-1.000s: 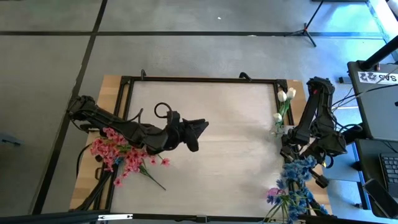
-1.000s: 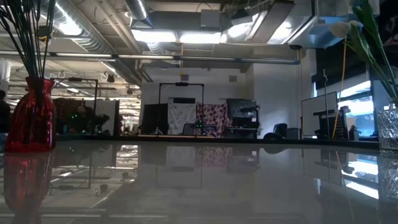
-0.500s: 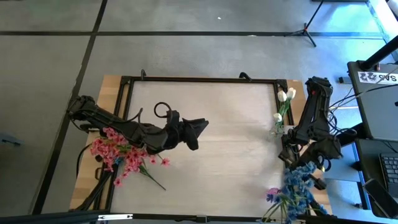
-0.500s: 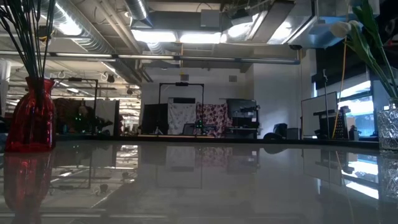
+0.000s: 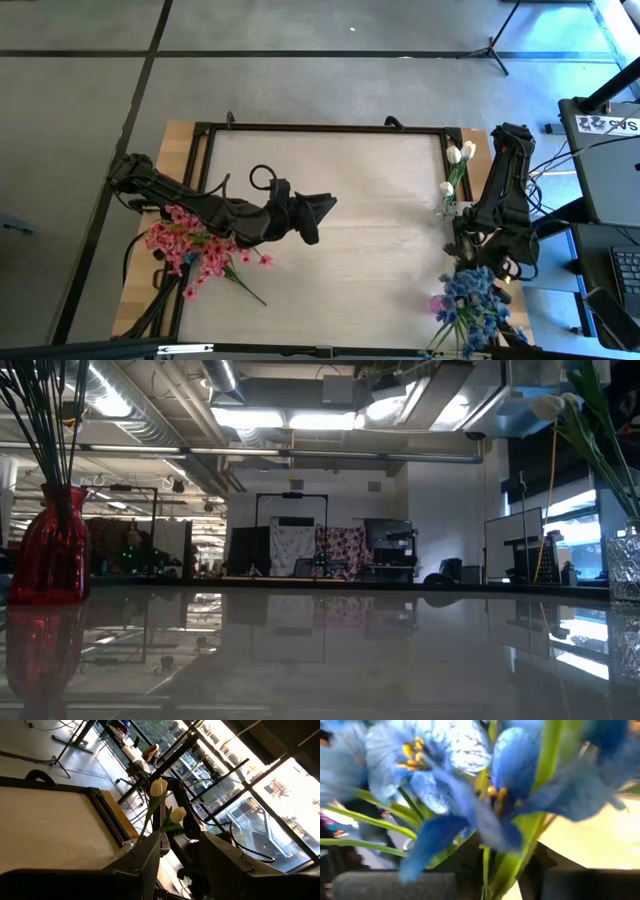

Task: Sort flowers into vase by color
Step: Put the top blue flowers into the violet vase

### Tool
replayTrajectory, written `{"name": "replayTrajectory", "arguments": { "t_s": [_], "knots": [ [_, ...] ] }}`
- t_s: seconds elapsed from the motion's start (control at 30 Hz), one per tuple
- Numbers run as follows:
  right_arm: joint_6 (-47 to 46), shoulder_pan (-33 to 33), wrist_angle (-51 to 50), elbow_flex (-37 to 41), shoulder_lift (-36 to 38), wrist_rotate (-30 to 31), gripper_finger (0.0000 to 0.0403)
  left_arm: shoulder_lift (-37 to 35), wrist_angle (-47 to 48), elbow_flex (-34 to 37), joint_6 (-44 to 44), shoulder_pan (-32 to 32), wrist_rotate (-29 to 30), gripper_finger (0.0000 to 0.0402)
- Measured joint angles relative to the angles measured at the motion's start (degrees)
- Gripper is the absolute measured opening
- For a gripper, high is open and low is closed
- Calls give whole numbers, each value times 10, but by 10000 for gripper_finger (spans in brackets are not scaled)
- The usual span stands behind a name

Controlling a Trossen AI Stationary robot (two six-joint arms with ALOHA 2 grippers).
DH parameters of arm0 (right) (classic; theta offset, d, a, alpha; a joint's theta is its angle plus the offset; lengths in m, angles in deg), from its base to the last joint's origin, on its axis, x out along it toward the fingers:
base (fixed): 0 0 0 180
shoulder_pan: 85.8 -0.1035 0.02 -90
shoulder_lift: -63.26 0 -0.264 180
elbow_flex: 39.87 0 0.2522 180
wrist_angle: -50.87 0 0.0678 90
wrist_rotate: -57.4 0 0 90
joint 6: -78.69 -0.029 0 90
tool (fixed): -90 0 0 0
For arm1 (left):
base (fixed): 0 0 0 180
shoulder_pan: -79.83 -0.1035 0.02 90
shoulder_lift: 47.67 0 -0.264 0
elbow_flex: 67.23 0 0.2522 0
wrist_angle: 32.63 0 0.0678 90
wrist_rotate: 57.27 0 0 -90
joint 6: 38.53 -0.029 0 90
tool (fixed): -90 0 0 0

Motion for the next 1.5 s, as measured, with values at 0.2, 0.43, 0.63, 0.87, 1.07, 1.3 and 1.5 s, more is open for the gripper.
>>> {"name": "replayTrajectory", "arguments": {
  "t_s": [0.2, 0.43, 0.63, 0.87, 1.07, 1.3, 1.5],
  "knots": [
    [24, 1, -9, 0, 0, 57, 123, 0, 0, 0, 0, 0, -1, 137],
    [29, 1, -20, 0, 0, 86, 148, 0, 0, 0, 0, 0, -1, 137],
    [28, 1, -47, 0, 0, 75, 176, 0, 4, 0, 0, 0, -1, 137],
    [27, 0, -54, 0, 1, 53, 213, 0, 12, 0, 0, 0, -1, 137],
    [9, 0, -54, 0, 2, 31, 245, 0, 26, 0, 0, 0, 0, 137],
    [-13, 0, -115, -33, 2, 24, 278, 0, 33, 0, 0, -1, 0, 137],
    [-58, 1, -171, -64, 2, -3, 287, 0, 46, 0, 0, -1, -4, 137]
  ]
}}
